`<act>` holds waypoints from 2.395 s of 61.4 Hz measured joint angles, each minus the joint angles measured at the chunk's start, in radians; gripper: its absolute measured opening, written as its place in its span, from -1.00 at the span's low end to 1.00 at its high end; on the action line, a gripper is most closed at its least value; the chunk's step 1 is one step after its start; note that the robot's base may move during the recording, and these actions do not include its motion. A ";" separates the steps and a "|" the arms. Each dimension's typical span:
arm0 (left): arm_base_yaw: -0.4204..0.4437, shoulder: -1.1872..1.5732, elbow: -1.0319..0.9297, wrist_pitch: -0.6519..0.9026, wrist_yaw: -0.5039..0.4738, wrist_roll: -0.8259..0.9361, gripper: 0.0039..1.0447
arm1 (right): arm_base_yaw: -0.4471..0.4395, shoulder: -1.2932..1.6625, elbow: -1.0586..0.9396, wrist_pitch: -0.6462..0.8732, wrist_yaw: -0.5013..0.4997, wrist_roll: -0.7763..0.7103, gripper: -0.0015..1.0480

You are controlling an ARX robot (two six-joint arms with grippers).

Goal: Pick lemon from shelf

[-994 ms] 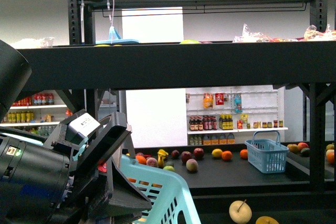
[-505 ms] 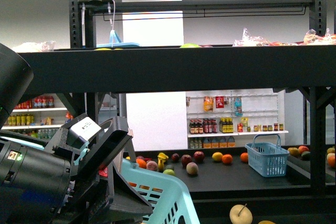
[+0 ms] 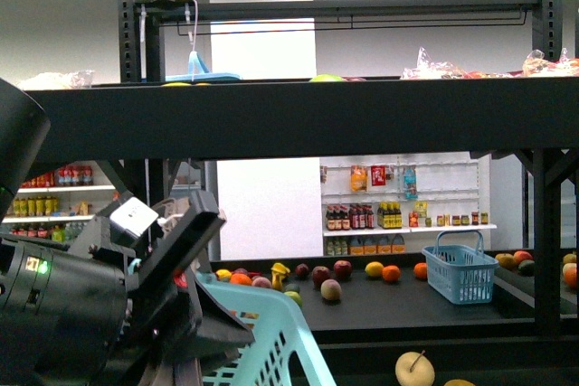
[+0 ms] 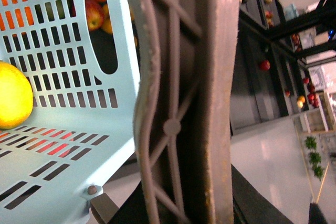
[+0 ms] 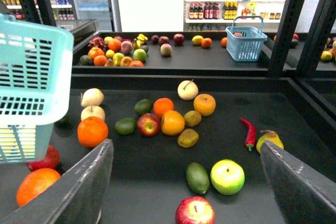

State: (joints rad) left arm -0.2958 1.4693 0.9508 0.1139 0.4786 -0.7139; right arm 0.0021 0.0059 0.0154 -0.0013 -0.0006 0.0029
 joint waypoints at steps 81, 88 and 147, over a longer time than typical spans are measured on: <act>0.799 0.306 0.225 0.440 -0.151 -0.642 -0.71 | 0.000 -0.001 0.000 0.000 0.000 0.000 0.86; 0.807 0.345 0.225 0.454 -0.164 -0.651 -0.71 | 0.000 -0.001 0.000 0.000 0.000 0.000 0.86; 0.883 0.257 0.218 0.320 -0.138 -0.481 0.85 | 0.000 -0.001 0.000 0.000 0.000 0.000 0.86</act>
State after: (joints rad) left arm 0.5877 1.7264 1.1687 0.4343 0.3401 -1.1946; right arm 0.0021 0.0051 0.0154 -0.0013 -0.0006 0.0029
